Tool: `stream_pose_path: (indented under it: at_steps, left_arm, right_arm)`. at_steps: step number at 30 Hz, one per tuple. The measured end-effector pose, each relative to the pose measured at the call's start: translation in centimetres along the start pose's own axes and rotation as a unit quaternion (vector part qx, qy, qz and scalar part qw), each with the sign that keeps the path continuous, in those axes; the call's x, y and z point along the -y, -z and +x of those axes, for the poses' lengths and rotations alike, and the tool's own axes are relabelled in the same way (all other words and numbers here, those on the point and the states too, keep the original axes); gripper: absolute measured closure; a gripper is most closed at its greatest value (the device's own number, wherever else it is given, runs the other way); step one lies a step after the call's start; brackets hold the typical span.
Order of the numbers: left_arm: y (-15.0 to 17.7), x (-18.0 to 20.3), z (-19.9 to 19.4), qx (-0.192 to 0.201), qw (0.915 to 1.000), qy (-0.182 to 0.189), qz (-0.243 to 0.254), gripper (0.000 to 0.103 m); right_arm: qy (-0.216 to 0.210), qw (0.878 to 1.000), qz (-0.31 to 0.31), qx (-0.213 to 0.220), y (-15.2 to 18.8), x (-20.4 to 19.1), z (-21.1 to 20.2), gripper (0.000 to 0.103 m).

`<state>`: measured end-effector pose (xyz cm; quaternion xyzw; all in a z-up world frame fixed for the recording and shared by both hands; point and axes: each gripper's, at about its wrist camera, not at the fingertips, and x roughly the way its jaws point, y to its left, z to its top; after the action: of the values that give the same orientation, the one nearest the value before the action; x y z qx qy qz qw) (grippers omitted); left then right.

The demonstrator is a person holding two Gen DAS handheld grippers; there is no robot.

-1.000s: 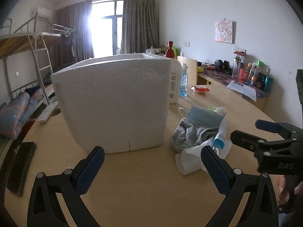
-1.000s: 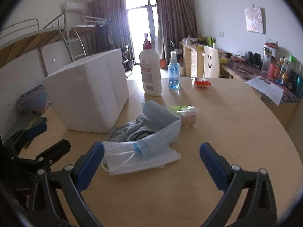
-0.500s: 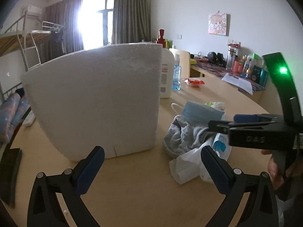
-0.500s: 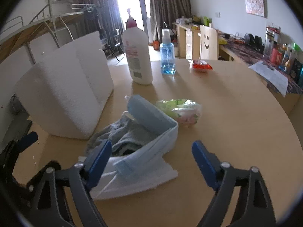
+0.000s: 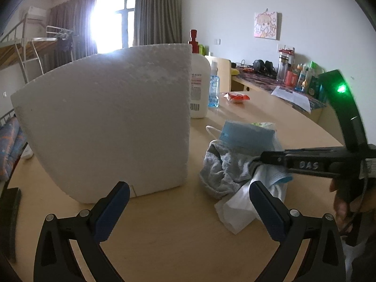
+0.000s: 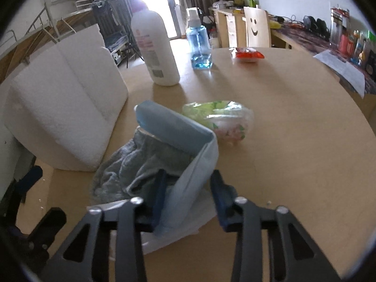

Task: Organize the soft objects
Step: 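Close the right tool on the blue mask and lift it while the left tool grasps the white mask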

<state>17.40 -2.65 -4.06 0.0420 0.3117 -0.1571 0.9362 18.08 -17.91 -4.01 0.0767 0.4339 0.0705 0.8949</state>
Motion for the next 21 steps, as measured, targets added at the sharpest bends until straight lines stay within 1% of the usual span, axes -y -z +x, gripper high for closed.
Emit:
stream_pose_path:
  at_steps: [3,5,6,7,9,12,14,17,21]
  left_arm:
    - [0.0,0.3,0.2,-0.004,1.0000,0.005,0.005,0.001]
    - [0.1,0.7,0.3,-0.008,0.9998,0.014,0.011,0.001]
    - [0.1,0.9,0.3,-0.011,0.9996,0.022,0.014,0.001]
    - [0.1,1.2,0.4,-0.015,0.9991,0.034,0.020,0.001]
    - [0.3,1.8,0.5,-0.021,0.9983,0.045,0.031,0.001]
    - [0.4,2.9,0.5,-0.019,0.9970,0.054,0.053,0.001]
    - [0.4,3.6,0.6,-0.021,0.9952,0.072,0.063,0.001]
    - [0.4,4.5,1.2,-0.036,0.9926,0.094,0.068,0.001]
    - [0.4,5.6,2.0,-0.048,0.9910,0.097,0.079,0.006]
  right_arm:
    - [-0.005,1.000,0.005,0.012,0.1,0.3,-0.8,0.083]
    - [-0.006,1.000,0.008,0.017,0.0,0.6,-1.0,0.086]
    - [-0.007,1.000,0.007,0.019,0.1,0.7,-1.0,0.090]
    - [-0.009,1.000,0.010,0.019,0.1,0.9,-1.1,0.091]
    - [-0.012,1.000,0.012,0.023,0.1,1.2,-1.3,0.092]
    - [-0.016,0.999,0.010,0.032,0.3,1.6,-1.8,0.092]
    - [-0.020,0.999,0.013,0.037,0.4,1.8,-2.2,0.093]
    - [-0.023,0.999,0.017,0.040,0.7,2.3,-2.6,0.092]
    - [-0.026,0.998,0.024,0.048,1.0,3.2,-3.4,0.092]
